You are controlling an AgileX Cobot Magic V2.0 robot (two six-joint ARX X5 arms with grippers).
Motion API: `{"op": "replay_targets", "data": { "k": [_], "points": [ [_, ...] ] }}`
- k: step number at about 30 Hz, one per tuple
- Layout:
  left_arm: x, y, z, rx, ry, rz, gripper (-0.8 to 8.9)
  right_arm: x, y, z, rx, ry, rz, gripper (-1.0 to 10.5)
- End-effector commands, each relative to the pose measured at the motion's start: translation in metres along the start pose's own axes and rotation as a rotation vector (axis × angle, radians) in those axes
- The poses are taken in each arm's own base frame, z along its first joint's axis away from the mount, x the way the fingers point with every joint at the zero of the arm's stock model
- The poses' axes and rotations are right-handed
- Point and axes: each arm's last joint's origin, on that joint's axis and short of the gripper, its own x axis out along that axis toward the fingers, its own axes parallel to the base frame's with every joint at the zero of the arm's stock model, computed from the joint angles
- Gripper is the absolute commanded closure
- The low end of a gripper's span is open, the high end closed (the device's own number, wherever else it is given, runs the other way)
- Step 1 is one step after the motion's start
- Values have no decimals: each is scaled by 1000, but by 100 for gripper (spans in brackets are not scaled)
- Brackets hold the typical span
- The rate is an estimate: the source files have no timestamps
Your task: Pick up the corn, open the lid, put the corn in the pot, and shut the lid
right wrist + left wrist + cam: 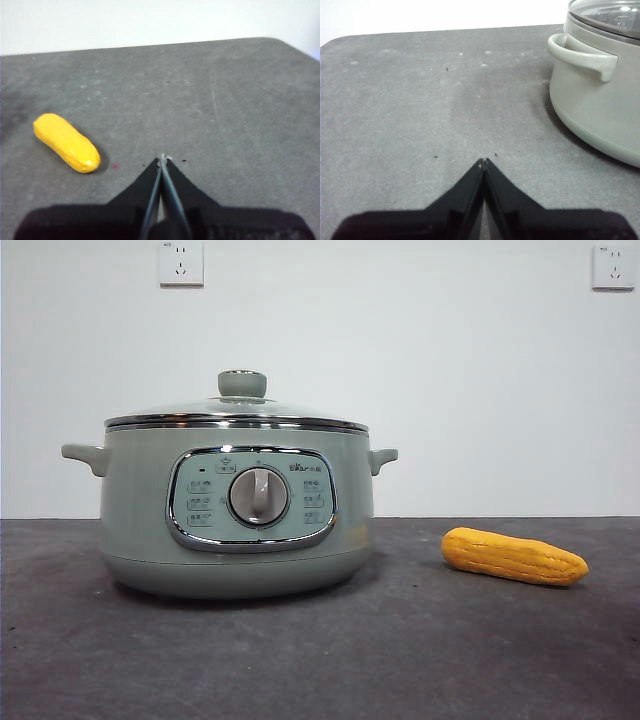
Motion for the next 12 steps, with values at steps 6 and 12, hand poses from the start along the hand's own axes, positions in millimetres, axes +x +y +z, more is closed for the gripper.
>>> {"op": "replay_targets", "data": {
  "k": [6, 12],
  "points": [
    [1, 0, -2, 7, 4, 4, 818, 1, 0, -2, 169, 6, 2, 956],
    [-3, 0, 11, 8, -30, -5, 818, -5, 0, 12, 191, -9, 1, 957]
  ]
}}
